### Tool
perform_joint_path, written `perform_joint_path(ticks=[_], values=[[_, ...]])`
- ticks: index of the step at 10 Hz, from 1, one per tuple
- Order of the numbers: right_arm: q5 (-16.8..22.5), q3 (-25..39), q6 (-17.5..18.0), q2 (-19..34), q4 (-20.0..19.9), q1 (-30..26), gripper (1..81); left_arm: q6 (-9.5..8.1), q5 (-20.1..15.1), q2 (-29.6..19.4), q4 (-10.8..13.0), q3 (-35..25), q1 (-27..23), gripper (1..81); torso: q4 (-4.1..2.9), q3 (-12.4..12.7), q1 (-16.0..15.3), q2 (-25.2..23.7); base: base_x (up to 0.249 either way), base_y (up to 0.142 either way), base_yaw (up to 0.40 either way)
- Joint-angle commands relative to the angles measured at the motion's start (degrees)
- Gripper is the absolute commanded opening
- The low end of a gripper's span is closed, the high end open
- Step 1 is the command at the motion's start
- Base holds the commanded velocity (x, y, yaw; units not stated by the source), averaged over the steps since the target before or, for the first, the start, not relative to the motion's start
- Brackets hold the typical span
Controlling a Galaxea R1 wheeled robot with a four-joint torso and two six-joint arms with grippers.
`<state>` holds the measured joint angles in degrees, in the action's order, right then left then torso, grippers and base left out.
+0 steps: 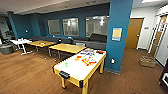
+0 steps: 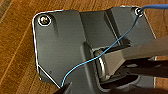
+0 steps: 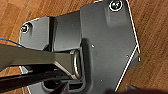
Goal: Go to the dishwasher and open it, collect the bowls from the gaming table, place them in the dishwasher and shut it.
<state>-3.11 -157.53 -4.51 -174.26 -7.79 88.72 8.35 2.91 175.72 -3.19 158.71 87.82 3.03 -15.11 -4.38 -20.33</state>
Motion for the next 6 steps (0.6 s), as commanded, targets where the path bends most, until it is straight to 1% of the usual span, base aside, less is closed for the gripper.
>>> perform_joint_path(ticks=[1, 4, 6], values=[[3.02, 0.04, -0.15, 0.03, 0.14, -3.42, 81.1, 0.17, -3.0, -0.1, 0.03, 0.02, -3.05, 81.1, 0.0, 0.0, 0.0, 0.0, 0.116, 0.0, 0.0], [3.02, 0.04, -0.15, 0.03, 0.06, -3.5, 81.1, 0.17, -3.0, -0.1, -0.06, -0.06, -3.05, 81.1, 0.0, 0.0, 0.0, 0.0, 0.122, 0.0, 0.0], [3.11, 0.04, -0.15, 0.03, 0.14, -3.5, 81.1, 0.17, -2.91, -0.1, -0.06, -0.06, -3.05, 81.1, 0.0, 0.0, 0.0, 0.0, 0.133, 0.064, 0.0]])
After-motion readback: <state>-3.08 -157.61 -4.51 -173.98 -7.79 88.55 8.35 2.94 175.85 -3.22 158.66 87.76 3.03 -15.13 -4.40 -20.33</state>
